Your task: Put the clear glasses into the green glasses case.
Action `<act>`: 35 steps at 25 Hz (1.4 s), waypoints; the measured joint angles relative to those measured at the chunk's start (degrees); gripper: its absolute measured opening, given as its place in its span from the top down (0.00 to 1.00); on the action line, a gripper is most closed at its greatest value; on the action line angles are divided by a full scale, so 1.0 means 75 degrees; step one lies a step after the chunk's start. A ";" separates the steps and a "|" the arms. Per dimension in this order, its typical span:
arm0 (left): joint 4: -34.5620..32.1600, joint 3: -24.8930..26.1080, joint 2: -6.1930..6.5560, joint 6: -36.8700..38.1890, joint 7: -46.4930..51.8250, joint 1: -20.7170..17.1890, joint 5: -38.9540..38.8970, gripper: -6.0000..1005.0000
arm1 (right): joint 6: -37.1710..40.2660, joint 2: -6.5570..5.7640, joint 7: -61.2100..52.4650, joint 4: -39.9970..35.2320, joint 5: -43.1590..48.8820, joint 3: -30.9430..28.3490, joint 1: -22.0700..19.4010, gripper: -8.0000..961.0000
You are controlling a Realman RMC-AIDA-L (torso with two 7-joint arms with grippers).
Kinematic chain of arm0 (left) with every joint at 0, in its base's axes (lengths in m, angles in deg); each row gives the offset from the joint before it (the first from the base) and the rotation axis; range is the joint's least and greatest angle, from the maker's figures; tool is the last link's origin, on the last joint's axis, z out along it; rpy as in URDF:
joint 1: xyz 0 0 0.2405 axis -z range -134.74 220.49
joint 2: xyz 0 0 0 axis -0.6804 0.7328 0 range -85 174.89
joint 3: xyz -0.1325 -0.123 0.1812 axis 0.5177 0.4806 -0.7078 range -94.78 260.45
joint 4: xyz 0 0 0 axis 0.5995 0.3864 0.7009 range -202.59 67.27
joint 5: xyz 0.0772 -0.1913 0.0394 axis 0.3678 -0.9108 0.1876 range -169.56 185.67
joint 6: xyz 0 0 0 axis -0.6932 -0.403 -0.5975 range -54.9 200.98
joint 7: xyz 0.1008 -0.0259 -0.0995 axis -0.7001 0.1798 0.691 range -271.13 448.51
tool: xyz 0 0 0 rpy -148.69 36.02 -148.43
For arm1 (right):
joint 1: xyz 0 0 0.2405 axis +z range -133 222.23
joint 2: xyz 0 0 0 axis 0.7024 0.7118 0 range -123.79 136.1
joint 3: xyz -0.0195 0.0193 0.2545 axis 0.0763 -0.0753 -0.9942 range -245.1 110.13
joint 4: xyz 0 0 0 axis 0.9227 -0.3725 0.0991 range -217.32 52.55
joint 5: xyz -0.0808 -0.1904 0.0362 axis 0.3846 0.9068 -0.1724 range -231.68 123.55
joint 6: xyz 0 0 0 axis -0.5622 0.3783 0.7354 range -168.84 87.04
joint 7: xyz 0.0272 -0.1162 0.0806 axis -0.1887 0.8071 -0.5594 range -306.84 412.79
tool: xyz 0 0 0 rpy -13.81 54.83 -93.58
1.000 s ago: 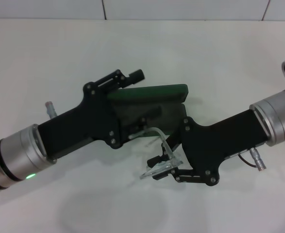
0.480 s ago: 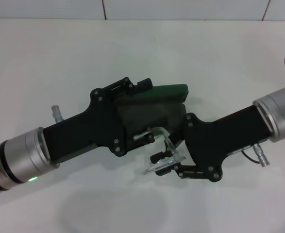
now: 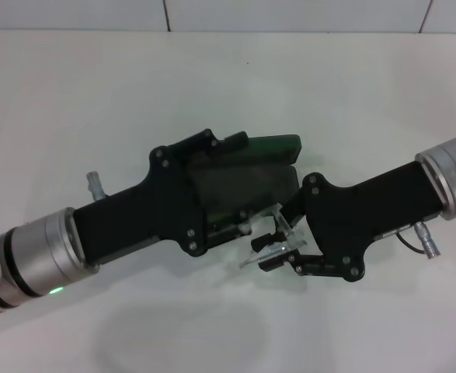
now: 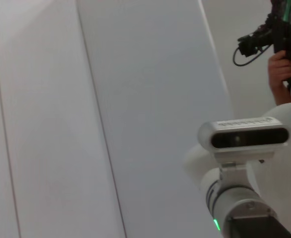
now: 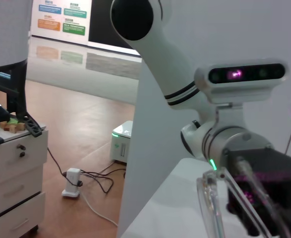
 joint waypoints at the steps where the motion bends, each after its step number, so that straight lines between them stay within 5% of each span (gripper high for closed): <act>1: 0.0000 -0.0042 0.0003 0.0000 -0.0012 0.0006 -0.0006 0.33 | 0.0001 -0.0001 -0.0009 -0.0002 0.0002 -0.0022 -0.0004 0.86; 15: 0.0059 0.0115 -0.0001 -0.0159 -0.0313 -0.0141 -0.0181 0.34 | 0.0148 -0.0034 -0.0068 -0.0511 0.0084 -0.0036 -0.0323 0.86; 24: 0.0008 -0.0117 -0.0011 -0.0282 -0.0462 -0.0041 -0.0229 0.34 | 0.0144 0.0224 -0.0375 -0.0764 0.0647 -0.0006 -0.0323 0.86; 35: -0.0153 -0.0463 0.0037 -0.0270 -0.0485 0.0079 0.0098 0.34 | -0.0009 0.0257 -0.0645 -0.0731 0.0683 -0.0012 -0.0302 0.86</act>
